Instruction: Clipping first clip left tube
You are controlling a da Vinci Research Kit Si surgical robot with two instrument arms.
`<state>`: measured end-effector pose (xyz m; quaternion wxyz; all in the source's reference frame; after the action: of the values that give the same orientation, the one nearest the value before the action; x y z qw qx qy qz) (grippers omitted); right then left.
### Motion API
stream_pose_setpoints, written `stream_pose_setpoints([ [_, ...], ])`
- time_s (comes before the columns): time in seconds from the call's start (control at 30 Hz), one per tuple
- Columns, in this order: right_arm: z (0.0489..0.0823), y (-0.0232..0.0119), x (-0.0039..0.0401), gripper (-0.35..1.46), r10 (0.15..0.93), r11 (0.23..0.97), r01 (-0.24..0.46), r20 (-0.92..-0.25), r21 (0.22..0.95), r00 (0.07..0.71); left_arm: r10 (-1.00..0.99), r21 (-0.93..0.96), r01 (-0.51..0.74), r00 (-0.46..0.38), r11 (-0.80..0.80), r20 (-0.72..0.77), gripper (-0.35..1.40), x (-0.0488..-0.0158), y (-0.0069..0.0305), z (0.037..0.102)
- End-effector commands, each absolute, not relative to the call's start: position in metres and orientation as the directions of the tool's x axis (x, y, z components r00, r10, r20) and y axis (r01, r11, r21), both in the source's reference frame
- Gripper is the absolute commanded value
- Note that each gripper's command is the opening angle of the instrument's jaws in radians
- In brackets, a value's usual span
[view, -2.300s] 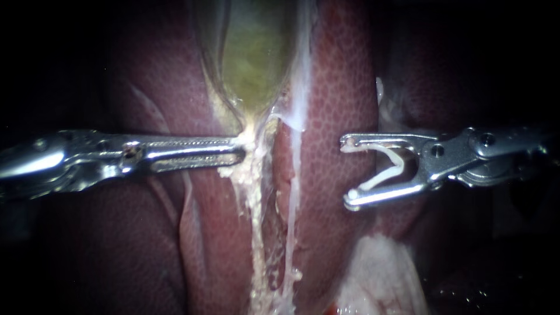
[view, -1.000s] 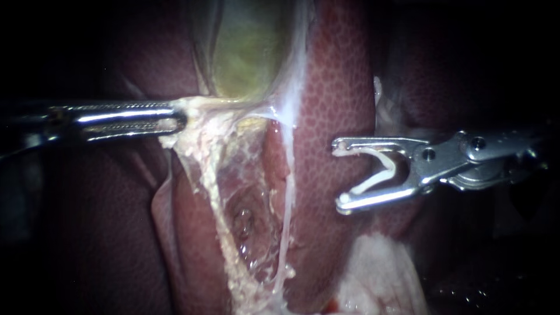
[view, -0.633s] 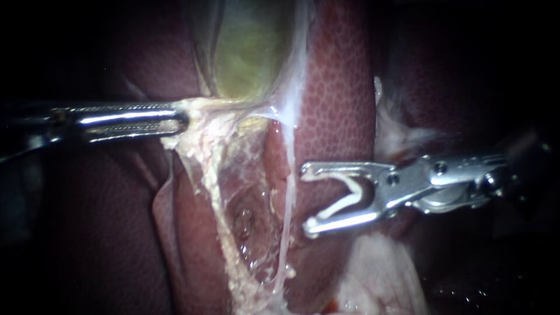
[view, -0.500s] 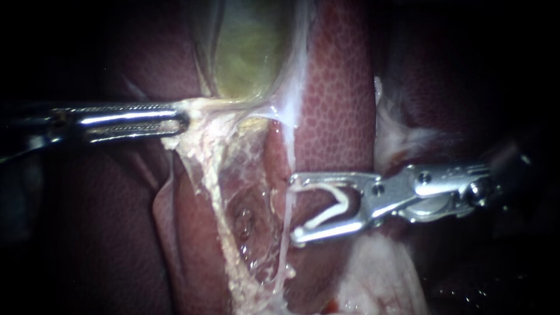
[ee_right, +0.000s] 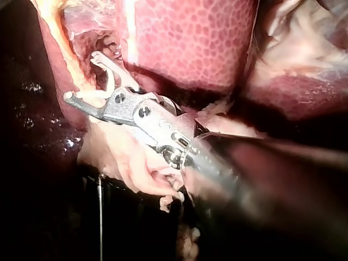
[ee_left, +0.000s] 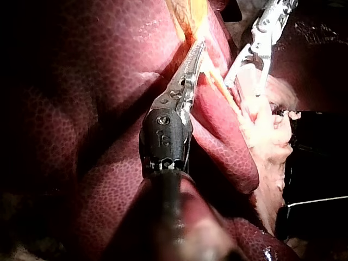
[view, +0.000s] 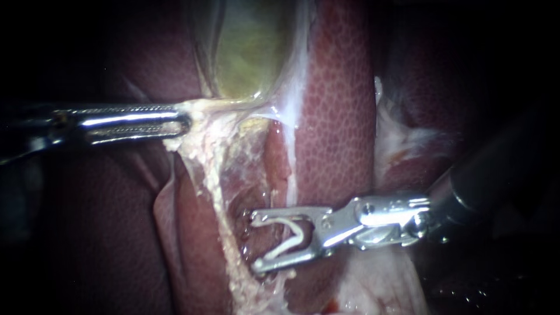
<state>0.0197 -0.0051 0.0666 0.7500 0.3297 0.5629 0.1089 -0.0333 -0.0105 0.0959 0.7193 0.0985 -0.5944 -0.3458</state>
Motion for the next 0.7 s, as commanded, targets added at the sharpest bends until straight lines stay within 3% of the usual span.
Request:
stream_pose_setpoints([
  [0.03,0.0669,-0.0053,0.0199,0.60,0.535,0.759,0.208,-0.772,0.618,0.343,-0.615,0.553,0.381,0.055,0.741,0.787,-0.35,-0.0333,-0.0105,0.0959],
  [0.7,0.0693,-0.0086,0.0226,0.60,0.559,0.733,0.204,-0.745,0.649,0.364,-0.614,0.551,0.383,0.055,0.741,0.788,-0.35,-0.0336,-0.0107,0.0961],
])
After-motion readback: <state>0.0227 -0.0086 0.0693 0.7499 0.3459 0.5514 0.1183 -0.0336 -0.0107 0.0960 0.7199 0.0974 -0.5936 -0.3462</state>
